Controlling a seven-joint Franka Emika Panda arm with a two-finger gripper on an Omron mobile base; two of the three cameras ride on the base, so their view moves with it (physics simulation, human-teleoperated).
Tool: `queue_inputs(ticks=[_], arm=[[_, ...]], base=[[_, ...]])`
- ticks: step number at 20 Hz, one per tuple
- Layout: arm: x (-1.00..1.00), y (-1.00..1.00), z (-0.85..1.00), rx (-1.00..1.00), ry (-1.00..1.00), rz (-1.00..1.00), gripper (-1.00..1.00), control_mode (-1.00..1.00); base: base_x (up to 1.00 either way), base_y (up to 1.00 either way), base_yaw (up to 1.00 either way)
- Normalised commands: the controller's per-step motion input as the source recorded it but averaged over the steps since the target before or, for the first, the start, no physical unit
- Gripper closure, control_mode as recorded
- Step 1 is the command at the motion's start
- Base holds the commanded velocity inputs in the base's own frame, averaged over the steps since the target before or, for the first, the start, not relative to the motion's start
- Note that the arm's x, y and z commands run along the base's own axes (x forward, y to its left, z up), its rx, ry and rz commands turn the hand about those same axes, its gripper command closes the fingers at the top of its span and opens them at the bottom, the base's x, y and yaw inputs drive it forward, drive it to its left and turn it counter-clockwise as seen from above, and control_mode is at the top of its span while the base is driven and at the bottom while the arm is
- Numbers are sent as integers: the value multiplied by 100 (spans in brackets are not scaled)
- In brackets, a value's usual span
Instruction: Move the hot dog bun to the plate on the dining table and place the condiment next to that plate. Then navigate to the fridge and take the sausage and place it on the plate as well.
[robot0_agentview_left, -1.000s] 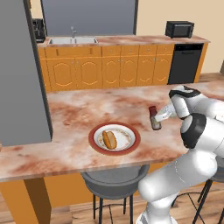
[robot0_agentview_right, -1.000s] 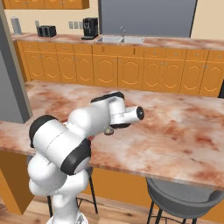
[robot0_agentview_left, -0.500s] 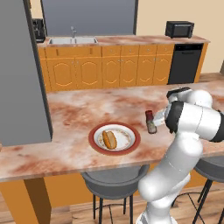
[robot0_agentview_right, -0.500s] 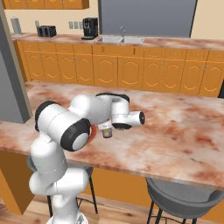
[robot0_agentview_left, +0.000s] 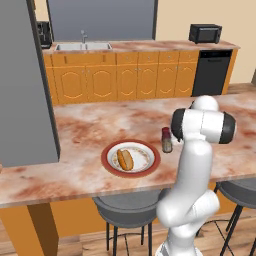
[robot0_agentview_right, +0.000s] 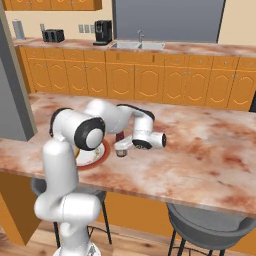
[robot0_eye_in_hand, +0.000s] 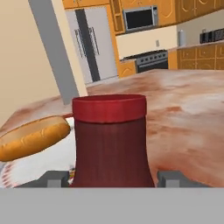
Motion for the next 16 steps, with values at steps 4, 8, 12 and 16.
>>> queue_inputs(ticks=[4, 8, 12, 16], arm=[[32, 0, -36, 8, -2, 6, 100, -100], [22, 0, -37, 7, 0, 7, 100, -100], [-5, 6, -40, 2, -2, 6, 100, -100], [-38, 15, -43, 0, -4, 1, -100, -100]], base=[[0, 0, 0], [0, 0, 0], [0, 0, 0], [0, 0, 0]])
